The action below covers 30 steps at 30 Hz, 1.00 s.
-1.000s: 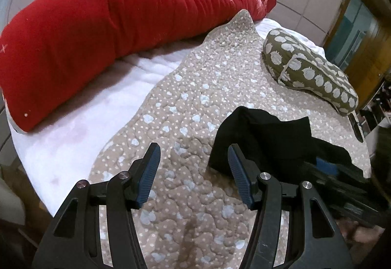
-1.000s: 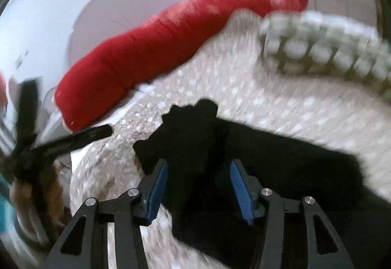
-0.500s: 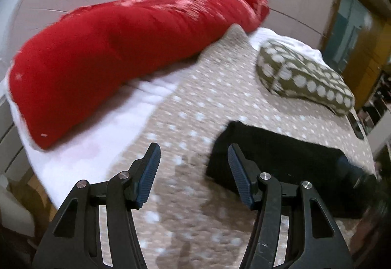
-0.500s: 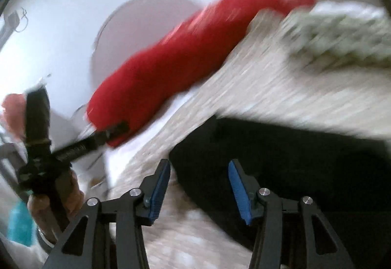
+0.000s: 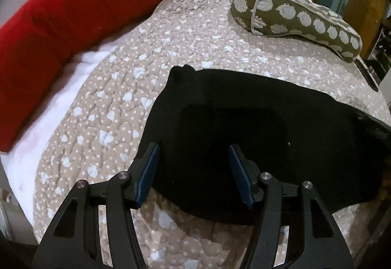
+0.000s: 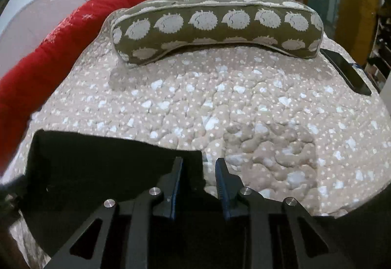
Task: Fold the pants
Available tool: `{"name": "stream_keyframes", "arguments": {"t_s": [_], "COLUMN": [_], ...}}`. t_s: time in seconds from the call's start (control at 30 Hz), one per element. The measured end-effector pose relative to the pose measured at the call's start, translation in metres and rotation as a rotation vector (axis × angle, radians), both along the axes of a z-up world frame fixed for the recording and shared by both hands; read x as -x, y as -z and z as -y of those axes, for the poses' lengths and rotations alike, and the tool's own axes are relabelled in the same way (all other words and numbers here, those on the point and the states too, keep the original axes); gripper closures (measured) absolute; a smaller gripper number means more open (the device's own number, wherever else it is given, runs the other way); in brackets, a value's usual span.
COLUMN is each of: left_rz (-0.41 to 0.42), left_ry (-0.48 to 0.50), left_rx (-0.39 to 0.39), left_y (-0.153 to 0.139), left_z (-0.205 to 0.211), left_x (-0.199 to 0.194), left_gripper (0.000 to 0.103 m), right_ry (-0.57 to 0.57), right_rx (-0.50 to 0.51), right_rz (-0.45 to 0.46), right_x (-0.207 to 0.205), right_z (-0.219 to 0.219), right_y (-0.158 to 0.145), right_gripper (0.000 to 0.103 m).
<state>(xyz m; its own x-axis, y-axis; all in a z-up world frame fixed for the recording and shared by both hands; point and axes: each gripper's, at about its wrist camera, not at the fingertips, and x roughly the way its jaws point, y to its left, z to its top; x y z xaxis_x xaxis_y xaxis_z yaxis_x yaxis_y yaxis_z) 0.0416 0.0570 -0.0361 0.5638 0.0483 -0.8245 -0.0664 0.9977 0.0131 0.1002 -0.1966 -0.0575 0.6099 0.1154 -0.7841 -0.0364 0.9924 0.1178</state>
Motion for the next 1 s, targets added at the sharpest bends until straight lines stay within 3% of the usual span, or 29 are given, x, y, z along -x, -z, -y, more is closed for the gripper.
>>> {"name": "stream_keyframes", "arguments": {"t_s": [0.13,0.2,0.27,0.43,0.53,0.6,0.73,0.77,0.87,0.97,1.0], "left_rz": [0.027,0.036,0.050,0.066,0.052,0.040,0.037,0.033,0.025,0.039,0.043], "left_ry": [0.006,0.007,0.005,0.012,0.024,0.042,0.055,0.055,0.055,0.047,0.041], "left_rx": [0.020,0.042,0.066,0.103,0.098,0.094,0.078,0.082,0.086,0.074,0.076], "left_y": [-0.012,-0.015,-0.021,-0.028,-0.027,-0.026,-0.027,-0.027,-0.027,-0.029,-0.030], "left_z": [0.002,0.003,0.006,0.018,0.028,0.036,0.043,0.043,0.043,0.039,0.037], "left_x": [0.006,0.008,0.010,0.006,0.005,0.006,0.010,0.010,0.010,0.013,0.013], "left_gripper": [0.044,0.044,0.044,0.044,0.044,0.044,0.044,0.044,0.044,0.044,0.044], "right_ry": [-0.006,0.069,0.179,0.399,0.473,0.494,0.485,0.486,0.495,0.485,0.493], "right_rx": [-0.128,-0.120,-0.078,-0.072,-0.148,-0.241,-0.296,-0.311,-0.305,-0.272,-0.198], "right_rz": [0.038,0.093,0.124,0.028,-0.010,0.008,0.057,0.078,0.104,0.156,0.173], "right_x": [0.040,0.077,0.117,0.201,0.217,0.219,0.197,0.190,0.180,0.186,0.195], "right_z": [0.035,0.070,0.111,0.201,0.230,0.245,0.248,0.250,0.252,0.253,0.248], "right_y": [-0.028,-0.046,-0.055,-0.041,-0.022,-0.015,-0.012,-0.012,-0.014,-0.029,-0.039], "right_gripper": [0.071,0.056,0.052,0.052,0.052,0.052,0.053,0.057,0.098,0.098,0.098]}}
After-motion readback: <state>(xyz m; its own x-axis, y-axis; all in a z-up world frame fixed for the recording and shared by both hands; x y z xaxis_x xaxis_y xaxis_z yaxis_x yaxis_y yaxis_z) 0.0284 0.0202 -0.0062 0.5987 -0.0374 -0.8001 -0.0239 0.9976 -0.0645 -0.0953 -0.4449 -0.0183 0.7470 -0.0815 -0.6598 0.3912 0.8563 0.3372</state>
